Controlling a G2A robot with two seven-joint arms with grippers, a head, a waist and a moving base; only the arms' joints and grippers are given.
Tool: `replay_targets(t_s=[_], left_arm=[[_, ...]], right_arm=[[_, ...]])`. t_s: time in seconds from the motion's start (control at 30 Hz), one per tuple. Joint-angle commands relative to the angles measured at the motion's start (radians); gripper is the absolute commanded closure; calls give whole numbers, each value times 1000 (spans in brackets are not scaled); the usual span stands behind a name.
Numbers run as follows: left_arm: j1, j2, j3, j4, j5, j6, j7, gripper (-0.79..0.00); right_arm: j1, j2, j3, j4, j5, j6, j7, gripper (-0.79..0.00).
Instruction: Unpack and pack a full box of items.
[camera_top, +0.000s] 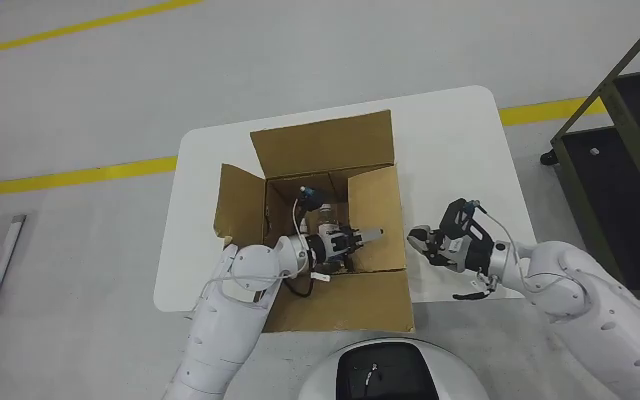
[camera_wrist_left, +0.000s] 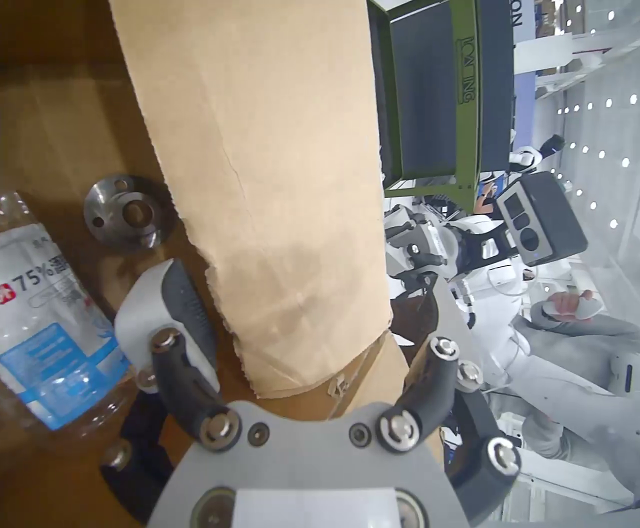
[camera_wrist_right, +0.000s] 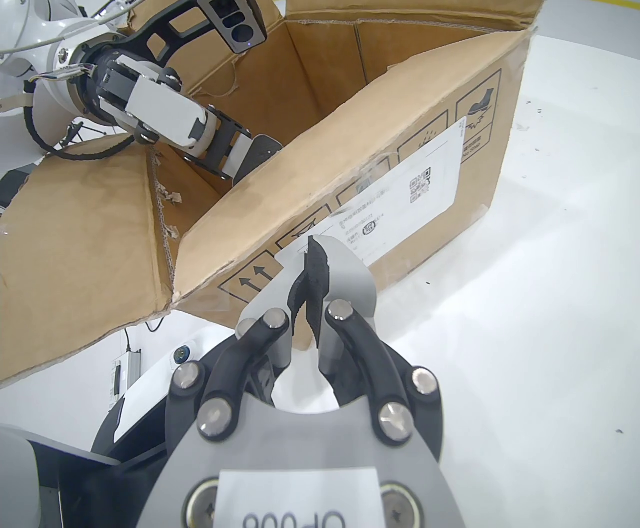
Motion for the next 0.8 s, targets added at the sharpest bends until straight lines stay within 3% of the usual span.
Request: replay_targets(t_s=[0.0, 0.43, 0.67, 0.7, 0.73, 0.77], left_arm=[[1, 0, -4, 0, -27, -8, 3, -785], [-35, -6, -1, -42, -153, -65, 1, -785], [-96, -18, 32, -78, -201, -96, 21, -785], [-109, -21, 44, -78, -204, -111, 23, -785], [-122, -24, 59, -76, -202, -127, 23, -785], [-134, -28, 77, -64, -199, -135, 21, -785]], right_arm=[[1, -1, -1, 2, 2, -1, 0, 0], [-6, 0, 23, -12, 2, 16, -3, 0], [-45, 11, 126, -48, 24, 68, -12, 0], [-55, 14, 153, -51, 40, 79, -13, -40], [-66, 17, 181, -56, 57, 91, -10, -188], [-79, 20, 208, -62, 77, 100, -2, -256]])
